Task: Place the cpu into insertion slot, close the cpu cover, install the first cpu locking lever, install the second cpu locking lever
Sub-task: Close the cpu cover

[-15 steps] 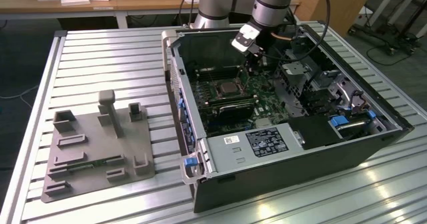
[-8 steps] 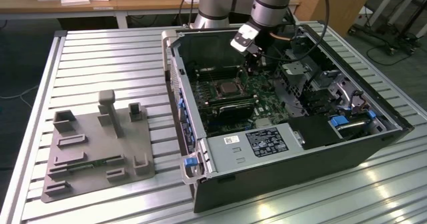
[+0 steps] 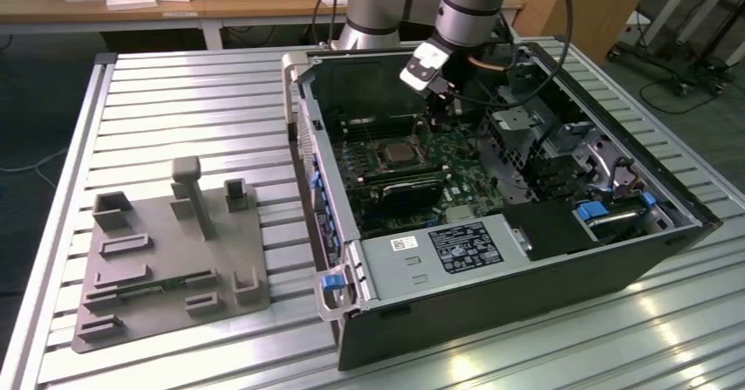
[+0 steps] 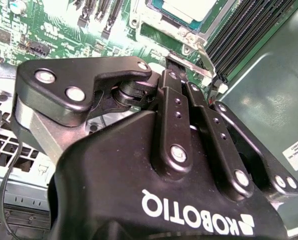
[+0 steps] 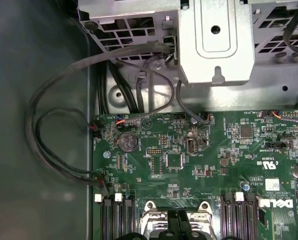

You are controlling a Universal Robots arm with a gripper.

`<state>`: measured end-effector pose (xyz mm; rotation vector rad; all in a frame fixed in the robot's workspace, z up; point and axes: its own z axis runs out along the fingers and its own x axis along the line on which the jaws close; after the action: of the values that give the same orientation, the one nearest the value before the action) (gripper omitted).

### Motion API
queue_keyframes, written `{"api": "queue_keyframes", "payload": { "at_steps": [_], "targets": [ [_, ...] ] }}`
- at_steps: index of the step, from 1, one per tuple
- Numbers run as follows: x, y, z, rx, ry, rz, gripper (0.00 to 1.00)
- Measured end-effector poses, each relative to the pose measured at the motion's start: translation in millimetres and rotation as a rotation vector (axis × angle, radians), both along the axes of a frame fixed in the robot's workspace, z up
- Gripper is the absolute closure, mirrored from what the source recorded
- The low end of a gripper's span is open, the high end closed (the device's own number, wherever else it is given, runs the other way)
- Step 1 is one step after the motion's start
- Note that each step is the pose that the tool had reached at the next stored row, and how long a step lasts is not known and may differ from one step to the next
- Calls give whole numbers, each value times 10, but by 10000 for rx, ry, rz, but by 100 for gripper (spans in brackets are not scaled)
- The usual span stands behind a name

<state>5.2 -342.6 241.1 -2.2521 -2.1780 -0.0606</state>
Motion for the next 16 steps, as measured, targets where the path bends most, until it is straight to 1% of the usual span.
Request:
{"api": "queue_keyframes", "payload": {
  "at_steps": [16],
  "targets": [
    [-54, 0, 0, 0, 0, 0, 90]
  ]
}}
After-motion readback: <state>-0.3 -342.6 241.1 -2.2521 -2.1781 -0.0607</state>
